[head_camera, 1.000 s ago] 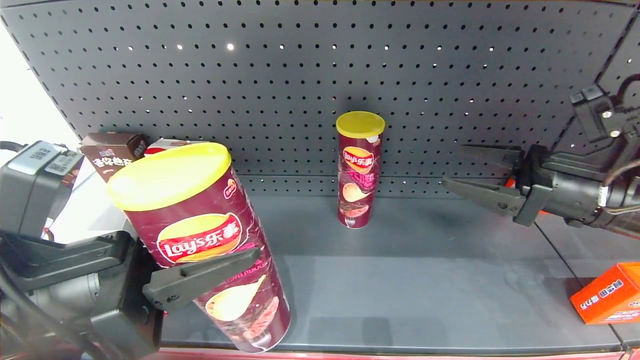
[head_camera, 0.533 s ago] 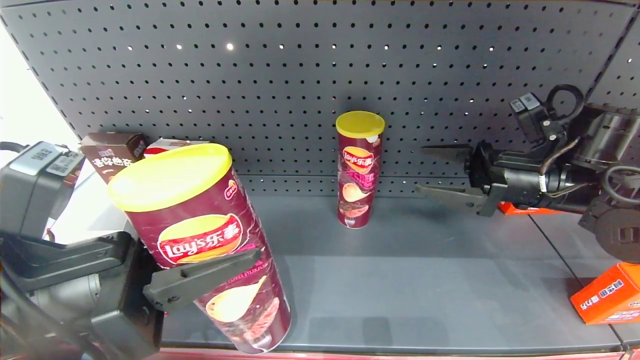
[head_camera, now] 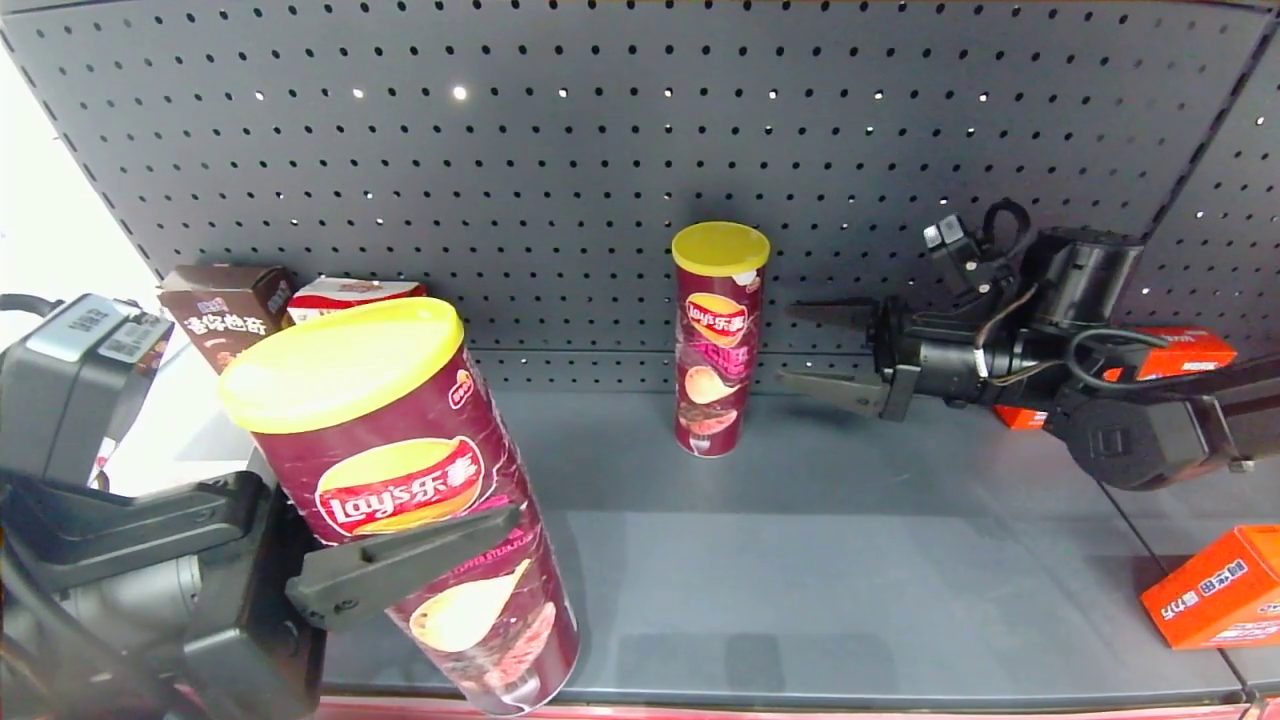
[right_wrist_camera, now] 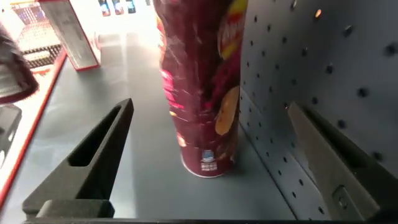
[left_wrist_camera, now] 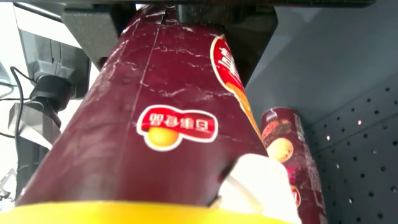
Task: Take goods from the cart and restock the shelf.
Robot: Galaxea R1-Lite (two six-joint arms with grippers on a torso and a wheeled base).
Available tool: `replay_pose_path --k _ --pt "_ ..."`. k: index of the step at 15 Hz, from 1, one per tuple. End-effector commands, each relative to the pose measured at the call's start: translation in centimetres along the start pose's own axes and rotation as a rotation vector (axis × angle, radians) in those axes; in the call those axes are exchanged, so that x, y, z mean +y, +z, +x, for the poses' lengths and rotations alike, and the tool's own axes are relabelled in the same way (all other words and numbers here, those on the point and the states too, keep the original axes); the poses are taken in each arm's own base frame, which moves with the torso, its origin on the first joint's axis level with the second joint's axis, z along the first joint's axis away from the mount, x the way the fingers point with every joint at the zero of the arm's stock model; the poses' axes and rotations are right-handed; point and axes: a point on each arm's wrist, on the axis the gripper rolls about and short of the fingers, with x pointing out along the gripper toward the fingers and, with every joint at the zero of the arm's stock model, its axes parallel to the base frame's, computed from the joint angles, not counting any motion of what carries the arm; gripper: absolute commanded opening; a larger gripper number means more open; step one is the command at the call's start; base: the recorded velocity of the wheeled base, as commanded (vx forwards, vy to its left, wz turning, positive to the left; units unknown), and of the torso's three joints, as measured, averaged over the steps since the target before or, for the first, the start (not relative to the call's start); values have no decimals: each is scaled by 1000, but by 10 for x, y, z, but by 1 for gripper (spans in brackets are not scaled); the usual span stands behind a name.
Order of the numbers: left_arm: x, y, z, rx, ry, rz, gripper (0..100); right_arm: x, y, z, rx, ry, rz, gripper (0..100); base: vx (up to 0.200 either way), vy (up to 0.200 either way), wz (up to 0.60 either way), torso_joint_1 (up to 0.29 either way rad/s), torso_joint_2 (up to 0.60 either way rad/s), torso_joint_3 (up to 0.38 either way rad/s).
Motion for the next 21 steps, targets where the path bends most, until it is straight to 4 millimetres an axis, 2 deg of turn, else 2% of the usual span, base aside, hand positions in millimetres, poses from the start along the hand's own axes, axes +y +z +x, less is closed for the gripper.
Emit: replay_pose_path --k 1,11,17,21 --pt "-1 0 -2 -1 1 1 0 -6 -15 10 14 12 19 100 0 0 0 0 0 0" --pt "-4 4 -5 -19 4 -6 0 -1 -42 54 20 101 48 100 0 0 0 0 0 0" --pt "-4 3 -5 -17 2 -7 0 -7 -48 63 18 106 46 100 0 0 0 0 0 0" --pt "-7 -1 -10 -11 7 -11 0 -5 -60 79 19 136 54 100 0 0 0 0 0 0"
